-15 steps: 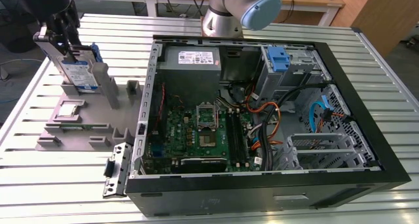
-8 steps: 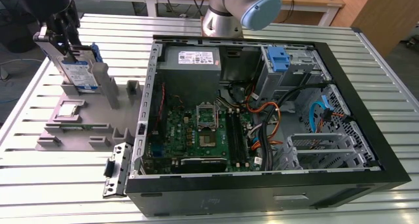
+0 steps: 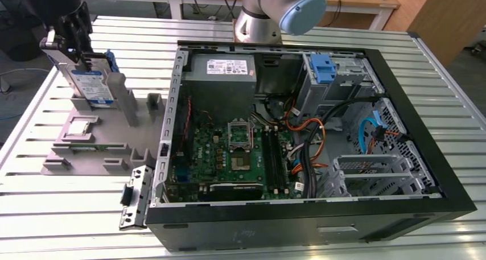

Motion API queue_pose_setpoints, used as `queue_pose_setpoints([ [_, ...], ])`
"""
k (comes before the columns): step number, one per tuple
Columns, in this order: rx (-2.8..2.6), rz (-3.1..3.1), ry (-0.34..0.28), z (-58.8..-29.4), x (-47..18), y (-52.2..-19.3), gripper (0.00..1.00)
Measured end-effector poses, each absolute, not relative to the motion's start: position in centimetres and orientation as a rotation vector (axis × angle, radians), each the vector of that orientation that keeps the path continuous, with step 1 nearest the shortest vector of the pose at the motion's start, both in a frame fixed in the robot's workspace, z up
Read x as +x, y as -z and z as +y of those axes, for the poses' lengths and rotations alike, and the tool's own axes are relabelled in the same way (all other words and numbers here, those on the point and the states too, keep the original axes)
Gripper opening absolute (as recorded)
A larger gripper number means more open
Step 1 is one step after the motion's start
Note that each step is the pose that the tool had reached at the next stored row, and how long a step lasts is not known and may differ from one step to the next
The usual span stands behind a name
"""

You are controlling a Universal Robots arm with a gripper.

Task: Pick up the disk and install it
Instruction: 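Pick up the disk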

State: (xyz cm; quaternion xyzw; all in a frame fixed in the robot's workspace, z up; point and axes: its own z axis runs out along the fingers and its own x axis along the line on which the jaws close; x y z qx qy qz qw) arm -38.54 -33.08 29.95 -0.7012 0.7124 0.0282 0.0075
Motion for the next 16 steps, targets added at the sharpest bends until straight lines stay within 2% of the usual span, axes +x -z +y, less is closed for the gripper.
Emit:
queue_pose_setpoints([
  [16, -2.192, 2.228, -0.088, -33.09, -38.54, -30.01, 0.43],
])
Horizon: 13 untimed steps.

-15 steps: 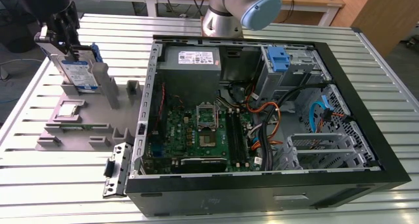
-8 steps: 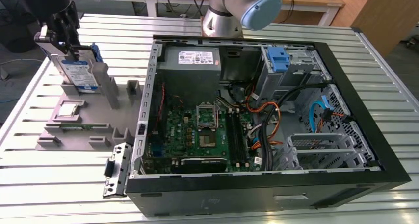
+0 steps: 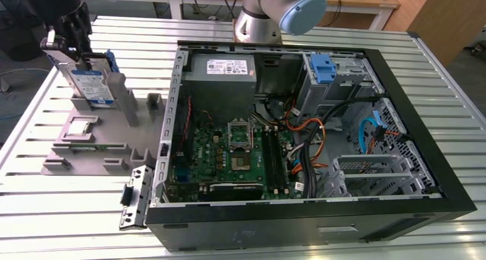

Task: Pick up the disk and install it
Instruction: 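Pick up the disk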

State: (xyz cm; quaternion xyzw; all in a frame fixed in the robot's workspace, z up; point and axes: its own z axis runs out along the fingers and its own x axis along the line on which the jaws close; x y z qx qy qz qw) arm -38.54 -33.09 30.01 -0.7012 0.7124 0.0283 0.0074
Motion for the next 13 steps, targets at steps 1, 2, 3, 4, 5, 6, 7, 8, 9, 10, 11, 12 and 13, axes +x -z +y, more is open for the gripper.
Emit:
queue_pose_setpoints([
  [1, -2.192, 2.228, -0.088, -33.09, -38.54, -30.01, 0.36],
  [2, -2.193, 2.228, -0.088, -33.1, -38.54, -30.02, 0.35],
  [3, -2.193, 2.228, -0.088, -33.1, -38.54, -30.02, 0.35],
  [4, -2.193, 2.228, -0.088, -33.1, -38.54, -30.02, 0.35],
  [5, -2.192, 2.228, -0.088, -33.1, -38.54, -30.01, 0.35],
  [6, -2.192, 2.228, -0.088, -33.1, -38.54, -30.01, 0.35],
  [7, -2.192, 2.228, -0.088, -33.1, -38.54, -30.01, 0.35],
  [8, -2.192, 2.228, -0.088, -33.1, -38.54, -30.01, 0.35],
  [9, -2.192, 2.227, -0.088, -33.11, -38.54, -30.01, 0.35],
  [10, -2.192, 2.228, -0.088, -33.11, -38.54, -30.01, 0.35],
  [11, -2.192, 2.228, -0.088, -33.11, -38.54, -30.01, 0.35],
  [12, -2.192, 2.228, -0.088, -33.11, -38.54, -30.01, 0.35],
  [13, -2.192, 2.228, -0.088, -33.11, -38.54, -30.01, 0.35],
])
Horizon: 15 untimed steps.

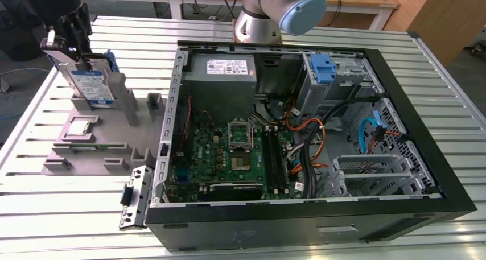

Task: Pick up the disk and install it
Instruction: 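Pick up the disk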

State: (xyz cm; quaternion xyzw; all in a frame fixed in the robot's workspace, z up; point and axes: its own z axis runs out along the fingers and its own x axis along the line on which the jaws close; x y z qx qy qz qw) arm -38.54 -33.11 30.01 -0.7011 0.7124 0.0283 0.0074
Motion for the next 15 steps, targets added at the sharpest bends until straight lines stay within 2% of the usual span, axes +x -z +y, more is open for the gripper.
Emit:
queue_pose_setpoints([
  [15, -2.156, 2.262, -0.088, -33.11, -38.54, -30.0, 0.35],
])
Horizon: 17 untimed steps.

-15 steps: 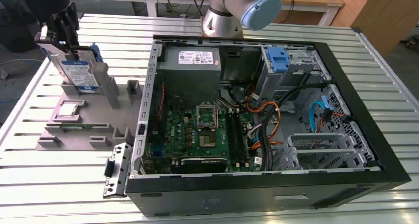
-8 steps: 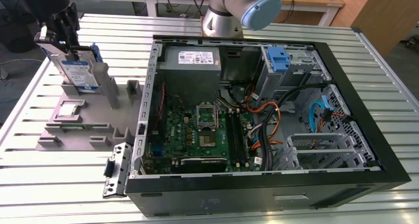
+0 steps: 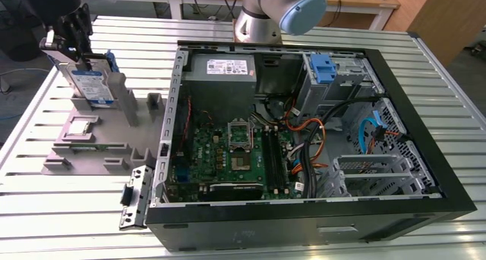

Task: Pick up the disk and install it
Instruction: 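Pick up the disk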

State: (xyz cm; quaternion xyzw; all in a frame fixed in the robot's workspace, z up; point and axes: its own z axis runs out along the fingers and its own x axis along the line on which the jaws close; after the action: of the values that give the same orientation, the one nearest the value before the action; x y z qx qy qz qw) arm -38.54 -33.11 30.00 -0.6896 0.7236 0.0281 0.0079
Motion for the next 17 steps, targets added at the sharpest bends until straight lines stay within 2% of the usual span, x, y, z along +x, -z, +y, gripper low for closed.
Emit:
queue_pose_setpoints([
  [17, -2.127, 2.288, -0.087, -33.11, -38.54, -30.04, 0.35],
])
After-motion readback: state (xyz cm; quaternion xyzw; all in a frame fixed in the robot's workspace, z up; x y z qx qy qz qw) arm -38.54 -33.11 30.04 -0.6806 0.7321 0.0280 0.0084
